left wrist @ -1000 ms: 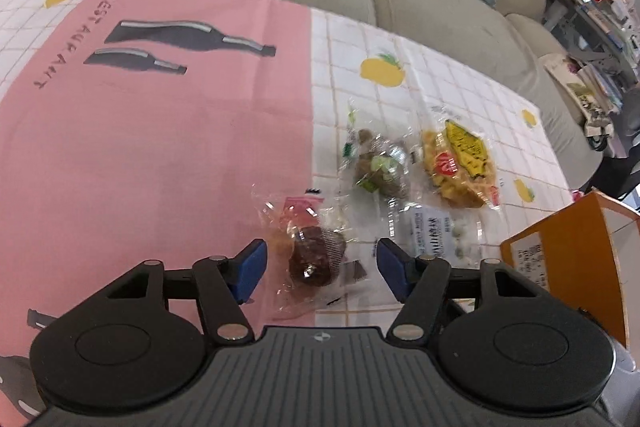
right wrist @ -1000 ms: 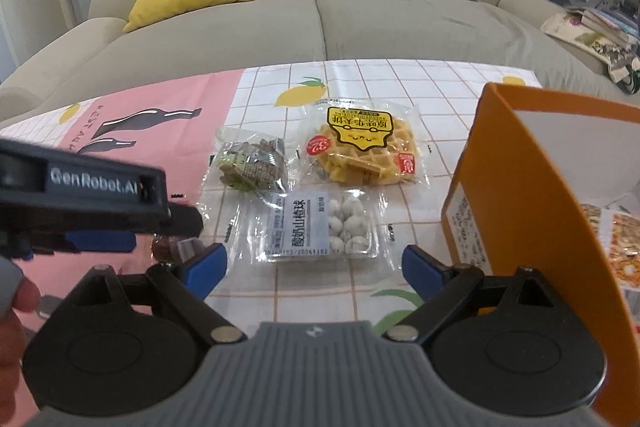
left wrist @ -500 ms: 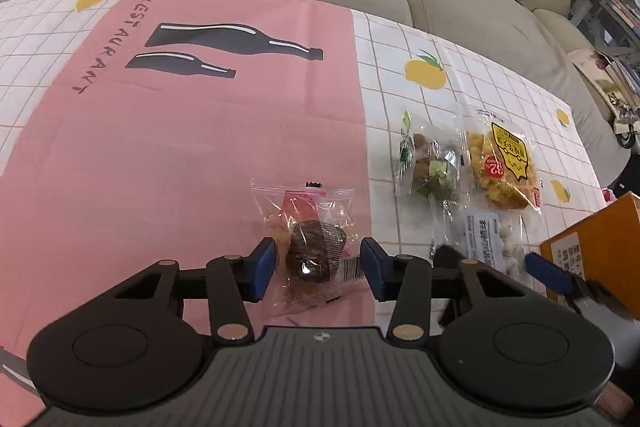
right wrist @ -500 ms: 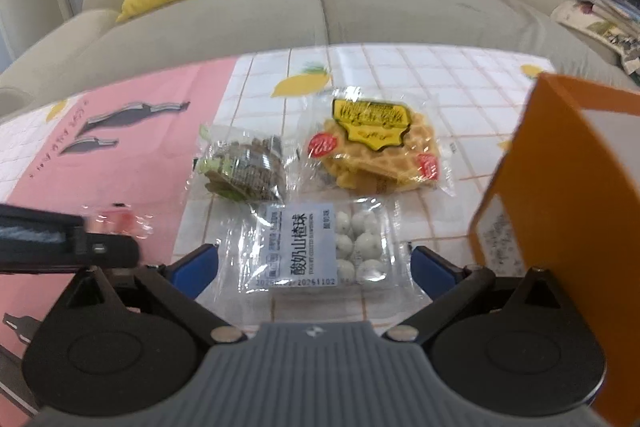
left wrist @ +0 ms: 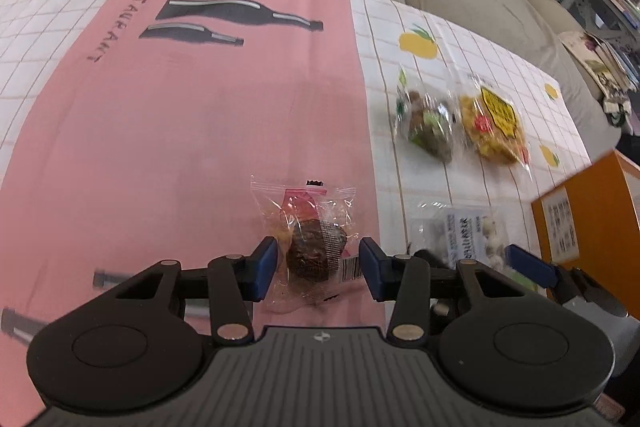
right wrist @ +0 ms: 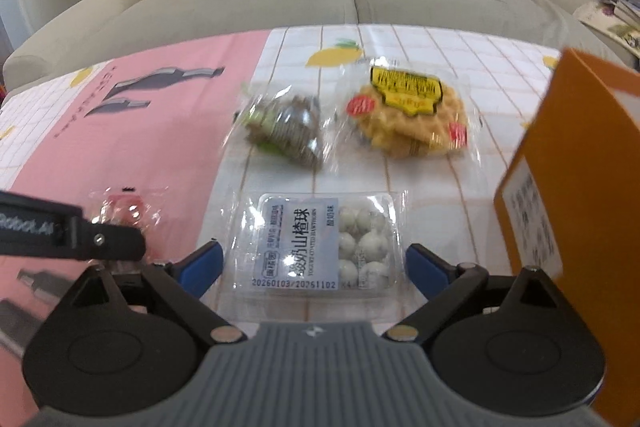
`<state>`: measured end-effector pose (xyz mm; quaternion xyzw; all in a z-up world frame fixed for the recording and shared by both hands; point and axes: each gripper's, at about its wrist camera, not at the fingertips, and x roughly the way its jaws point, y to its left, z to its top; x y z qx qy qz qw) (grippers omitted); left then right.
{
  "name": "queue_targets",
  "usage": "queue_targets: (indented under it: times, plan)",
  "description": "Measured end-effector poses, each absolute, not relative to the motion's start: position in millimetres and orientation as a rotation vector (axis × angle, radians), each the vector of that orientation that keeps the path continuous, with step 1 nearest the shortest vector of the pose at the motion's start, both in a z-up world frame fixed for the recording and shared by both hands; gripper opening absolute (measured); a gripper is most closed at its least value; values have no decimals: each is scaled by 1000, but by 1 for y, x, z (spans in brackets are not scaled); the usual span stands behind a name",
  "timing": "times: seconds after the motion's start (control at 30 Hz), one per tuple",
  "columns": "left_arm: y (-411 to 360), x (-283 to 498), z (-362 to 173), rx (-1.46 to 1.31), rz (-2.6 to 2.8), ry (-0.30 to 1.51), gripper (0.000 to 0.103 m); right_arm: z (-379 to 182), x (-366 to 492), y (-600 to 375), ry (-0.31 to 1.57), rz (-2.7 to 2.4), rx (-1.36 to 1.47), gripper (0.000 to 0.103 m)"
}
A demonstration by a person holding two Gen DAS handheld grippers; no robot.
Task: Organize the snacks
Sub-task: 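Grasp the chocolate cake pack with the left tool while the right tool grasps the white ball pack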
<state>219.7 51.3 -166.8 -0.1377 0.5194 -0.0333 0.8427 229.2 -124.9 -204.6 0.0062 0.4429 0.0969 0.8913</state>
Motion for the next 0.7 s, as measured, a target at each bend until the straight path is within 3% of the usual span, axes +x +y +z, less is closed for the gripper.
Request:
queue_targets:
  times: [0.4,0.6,0.7]
  plan:
    - [57,159,-163,-275,-105,1139,50,-194,165,-118,1001,479,-180,97]
    - [59,143,-161,-281,-96,1143,50,-178,154,-144,1031,353,49,97]
    - [60,138,-161,-282,-82,1140,50,-176,143,-157,1037,265,143,85]
